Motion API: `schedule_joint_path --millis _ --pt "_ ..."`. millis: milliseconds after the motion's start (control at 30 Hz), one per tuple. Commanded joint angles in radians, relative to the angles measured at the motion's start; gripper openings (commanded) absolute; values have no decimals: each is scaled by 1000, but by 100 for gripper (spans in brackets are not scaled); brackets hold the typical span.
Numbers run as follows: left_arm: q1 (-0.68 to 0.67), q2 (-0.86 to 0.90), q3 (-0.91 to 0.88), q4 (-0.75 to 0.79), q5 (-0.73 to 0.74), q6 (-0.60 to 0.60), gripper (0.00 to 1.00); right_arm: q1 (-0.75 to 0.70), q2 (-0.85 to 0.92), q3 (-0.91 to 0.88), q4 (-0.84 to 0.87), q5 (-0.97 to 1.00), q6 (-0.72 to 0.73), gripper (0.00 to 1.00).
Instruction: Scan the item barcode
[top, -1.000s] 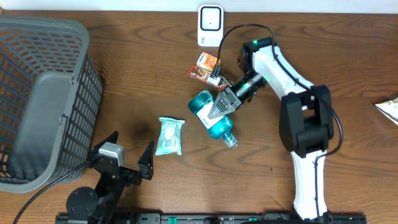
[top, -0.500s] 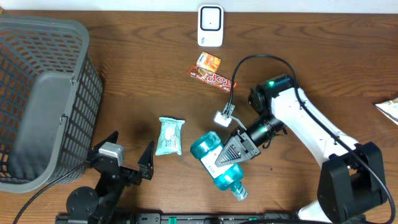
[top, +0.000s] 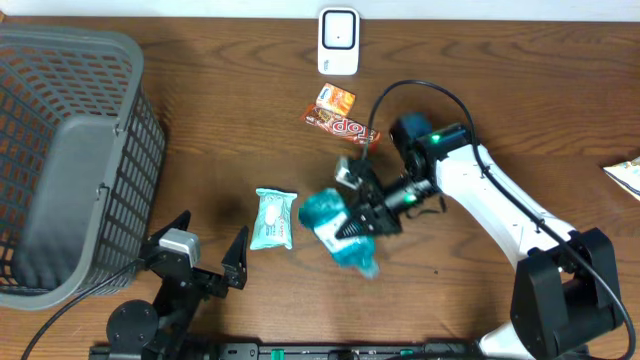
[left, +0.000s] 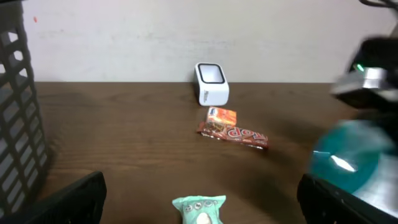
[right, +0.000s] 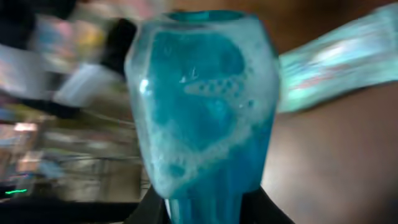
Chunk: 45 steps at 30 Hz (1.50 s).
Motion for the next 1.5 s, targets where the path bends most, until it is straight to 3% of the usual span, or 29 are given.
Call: schedule_joint_path --millis 0,133,433,900,1333,1467 --pt "-4 -3 -1 1 12 -13 98 2 -23 15 161 269 360 1" --pt "-4 -3 -1 1 12 -13 98 1 -23 15 344 472 358 1" --pt "-4 -3 -1 1 12 -13 98 28 -23 46 476 859 293 1" --pt "-4 -3 -1 1 12 -13 98 55 1 131 673 1022 109 1" --pt "-4 -3 -1 1 12 -13 98 61 386 515 703 1264 -114 1" --pt "-4 -3 -1 1 12 -13 98 65 520 649 794 1370 -203 1"
